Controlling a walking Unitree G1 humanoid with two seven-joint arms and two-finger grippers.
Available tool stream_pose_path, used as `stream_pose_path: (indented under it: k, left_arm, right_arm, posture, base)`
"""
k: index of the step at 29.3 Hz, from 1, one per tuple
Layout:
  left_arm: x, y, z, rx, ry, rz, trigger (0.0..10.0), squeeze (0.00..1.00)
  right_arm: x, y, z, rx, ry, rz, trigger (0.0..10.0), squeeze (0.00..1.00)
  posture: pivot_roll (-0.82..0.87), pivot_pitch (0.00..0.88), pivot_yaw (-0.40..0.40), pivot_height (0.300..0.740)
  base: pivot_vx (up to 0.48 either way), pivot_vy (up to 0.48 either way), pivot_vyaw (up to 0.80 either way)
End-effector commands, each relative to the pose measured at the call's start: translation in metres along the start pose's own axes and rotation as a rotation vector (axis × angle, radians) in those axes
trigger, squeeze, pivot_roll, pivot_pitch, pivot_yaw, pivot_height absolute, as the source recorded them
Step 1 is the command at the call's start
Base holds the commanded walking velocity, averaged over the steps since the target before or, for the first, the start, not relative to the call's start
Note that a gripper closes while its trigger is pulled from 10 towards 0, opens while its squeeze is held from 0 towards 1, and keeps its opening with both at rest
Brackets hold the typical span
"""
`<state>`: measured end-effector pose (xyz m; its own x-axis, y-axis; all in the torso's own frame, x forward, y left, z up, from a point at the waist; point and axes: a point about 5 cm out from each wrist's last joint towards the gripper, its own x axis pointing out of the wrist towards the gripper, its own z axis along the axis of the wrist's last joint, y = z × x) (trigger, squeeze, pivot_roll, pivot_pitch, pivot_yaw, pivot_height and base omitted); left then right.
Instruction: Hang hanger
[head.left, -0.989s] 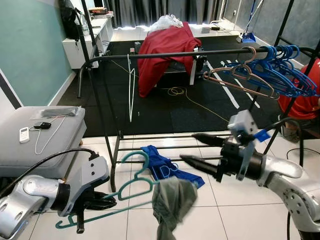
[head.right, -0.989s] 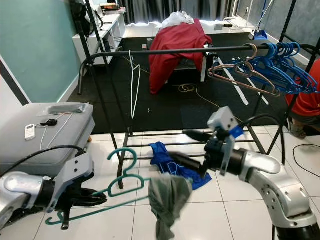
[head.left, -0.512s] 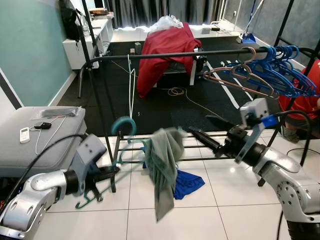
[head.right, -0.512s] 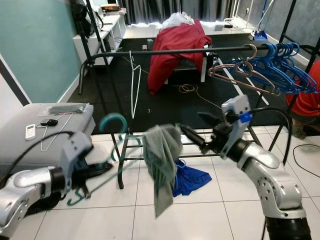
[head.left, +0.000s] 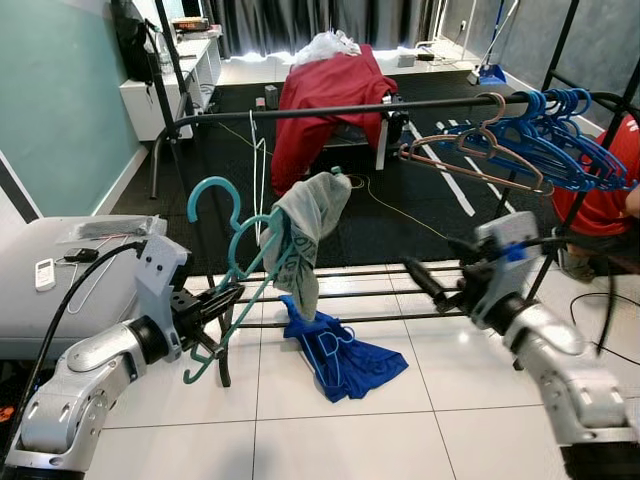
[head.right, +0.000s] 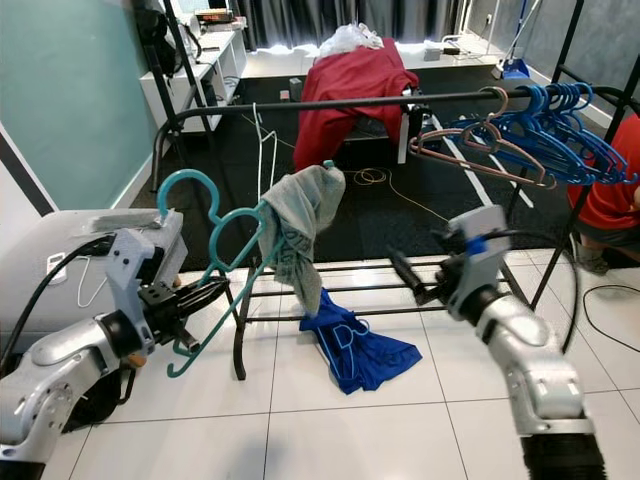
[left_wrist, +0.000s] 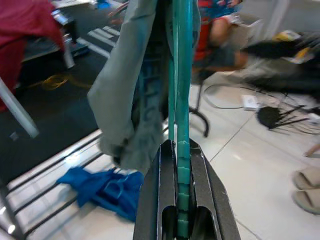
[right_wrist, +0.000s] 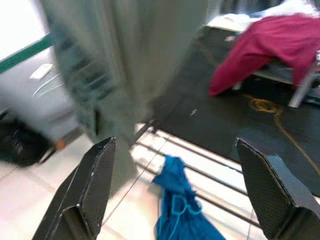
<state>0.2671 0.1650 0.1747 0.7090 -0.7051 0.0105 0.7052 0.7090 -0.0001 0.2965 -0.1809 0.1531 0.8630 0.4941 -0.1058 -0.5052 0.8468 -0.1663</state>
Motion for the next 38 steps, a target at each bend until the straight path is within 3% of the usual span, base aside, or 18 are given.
stream_pose_path:
  k: [1, 8, 14, 15, 16, 17, 20, 21, 25, 28, 29, 32, 33, 38]
  left_arm:
    - [0.003, -0.002, 0.007, 0.008, -0.021, -0.009, 0.0, 0.0]
    - [0.009, -0.012, 0.016, 0.008, -0.055, -0.048, 0.0, 0.0]
    - [0.014, -0.026, 0.024, 0.02, -0.066, -0.122, 0.0, 0.0]
    - [0.014, -0.028, 0.024, 0.021, -0.067, -0.132, 0.0, 0.0]
    - [0.014, -0.028, 0.024, 0.021, -0.067, -0.132, 0.0, 0.0]
    - [0.014, -0.029, 0.025, 0.022, -0.066, -0.138, 0.0, 0.0]
    - [0.014, -0.031, 0.026, 0.022, -0.065, -0.148, 0.0, 0.0]
    - [0.014, -0.034, 0.026, 0.023, -0.062, -0.163, 0.0, 0.0]
    - [0.014, -0.038, 0.026, 0.022, -0.054, -0.182, 0.0, 0.0]
    - [0.015, -0.04, 0.024, 0.02, -0.044, -0.186, 0.0, 0.0]
    - [0.015, -0.04, 0.024, 0.018, -0.041, -0.187, 0.0, 0.0]
    - [0.015, -0.04, 0.024, 0.018, -0.041, -0.187, 0.0, 0.0]
    - [0.015, -0.041, 0.023, 0.017, -0.038, -0.187, 0.0, 0.0]
    - [0.013, -0.037, 0.019, 0.027, -0.004, -0.167, 0.0, 0.0]
  right_arm:
    - [0.001, 0.003, -0.004, -0.021, 0.01, 0.001, 10.0, 0.0]
    - [0.008, 0.012, -0.006, -0.037, 0.013, 0.023, 10.0, 0.0]
    - [0.023, 0.016, -0.003, -0.072, -0.01, -0.009, 10.0, 0.0]
    - [0.026, 0.015, -0.001, -0.076, -0.021, -0.027, 2.2, 0.0]
    - [0.026, 0.015, -0.001, -0.076, -0.021, -0.027, 2.2, 0.0]
    - [0.027, 0.014, 0.0, -0.081, -0.03, -0.037, 0.0, 0.0]
    - [0.028, 0.013, 0.001, -0.088, -0.035, -0.043, 0.0, 0.0]
    - [0.028, 0.012, 0.002, -0.097, -0.041, -0.049, 2.3, 0.0]
    - [0.03, 0.01, 0.005, -0.114, -0.055, -0.062, 3.1, 0.0]
    - [0.03, 0.008, 0.008, -0.123, -0.068, -0.07, 2.8, 0.0]
    - [0.03, 0.008, 0.009, -0.125, -0.072, -0.071, 1.4, 0.0]
    - [0.03, 0.008, 0.009, -0.125, -0.072, -0.071, 1.4, 0.0]
    - [0.031, 0.008, 0.009, -0.128, -0.076, -0.073, 0.2, 0.0]
    - [0.031, 0.008, 0.011, -0.124, -0.092, -0.069, 0.0, 0.0]
  posture:
    - [-0.08, 0.0, 0.047, 0.74]
    - [-0.08, 0.0, 0.048, 0.74]
    - [-0.07, 0.0, 0.048, 0.74]
    - [-0.07, 0.0, 0.048, 0.74]
    - [-0.07, 0.0, 0.048, 0.74]
    - [-0.07, 0.0, 0.048, 0.74]
    - [-0.07, 0.0, 0.047, 0.74]
    - [-0.07, 0.0, 0.045, 0.74]
    - [-0.07, 0.0, 0.044, 0.74]
    - [-0.07, 0.0, 0.044, 0.74]
    - [-0.07, 0.0, 0.044, 0.74]
    - [-0.07, 0.0, 0.044, 0.74]
    - [-0.07, 0.0, 0.043, 0.74]
    - [-0.07, 0.0, 0.044, 0.74]
  base:
    - [0.0, 0.0, 0.0]
    - [0.0, 0.0, 0.0]
    - [0.0, 0.0, 0.0]
    - [0.0, 0.0, 0.0]
    - [0.0, 0.0, 0.0]
    - [0.0, 0.0, 0.0]
    - [0.0, 0.0, 0.0]
    - [0.0, 0.0, 0.0]
    - [0.0, 0.0, 0.0]
    - [0.0, 0.0, 0.0]
    - [0.0, 0.0, 0.0]
    - [0.0, 0.0, 0.0]
    - [0.0, 0.0, 0.0]
    - [0.0, 0.0, 0.0]
